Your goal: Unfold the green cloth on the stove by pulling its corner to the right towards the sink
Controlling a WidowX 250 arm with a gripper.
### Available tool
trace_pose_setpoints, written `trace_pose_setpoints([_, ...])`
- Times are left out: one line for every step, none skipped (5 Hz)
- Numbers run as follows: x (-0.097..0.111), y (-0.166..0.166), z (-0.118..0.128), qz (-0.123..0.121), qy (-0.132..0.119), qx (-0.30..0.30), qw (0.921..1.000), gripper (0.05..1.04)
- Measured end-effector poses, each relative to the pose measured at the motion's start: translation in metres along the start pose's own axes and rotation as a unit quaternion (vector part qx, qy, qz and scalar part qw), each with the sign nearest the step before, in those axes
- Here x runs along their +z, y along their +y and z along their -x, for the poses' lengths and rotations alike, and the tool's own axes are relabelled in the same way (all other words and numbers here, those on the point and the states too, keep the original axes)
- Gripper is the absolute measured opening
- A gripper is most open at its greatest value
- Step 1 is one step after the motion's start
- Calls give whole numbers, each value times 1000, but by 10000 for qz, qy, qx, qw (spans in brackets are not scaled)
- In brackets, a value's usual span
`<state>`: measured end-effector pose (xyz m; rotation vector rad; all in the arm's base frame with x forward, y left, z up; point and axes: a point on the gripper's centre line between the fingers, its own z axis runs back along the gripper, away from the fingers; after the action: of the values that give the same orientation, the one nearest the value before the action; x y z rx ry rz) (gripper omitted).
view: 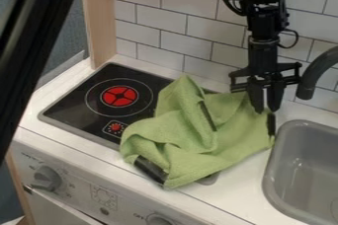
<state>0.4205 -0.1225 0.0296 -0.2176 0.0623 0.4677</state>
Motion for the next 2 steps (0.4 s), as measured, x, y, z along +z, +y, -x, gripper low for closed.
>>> trace_pose_setpoints([1, 2, 3, -20, 111, -62, 9999, 784])
trace_pose_setpoints([1, 3, 4, -41, 142, -128, 9998, 1009])
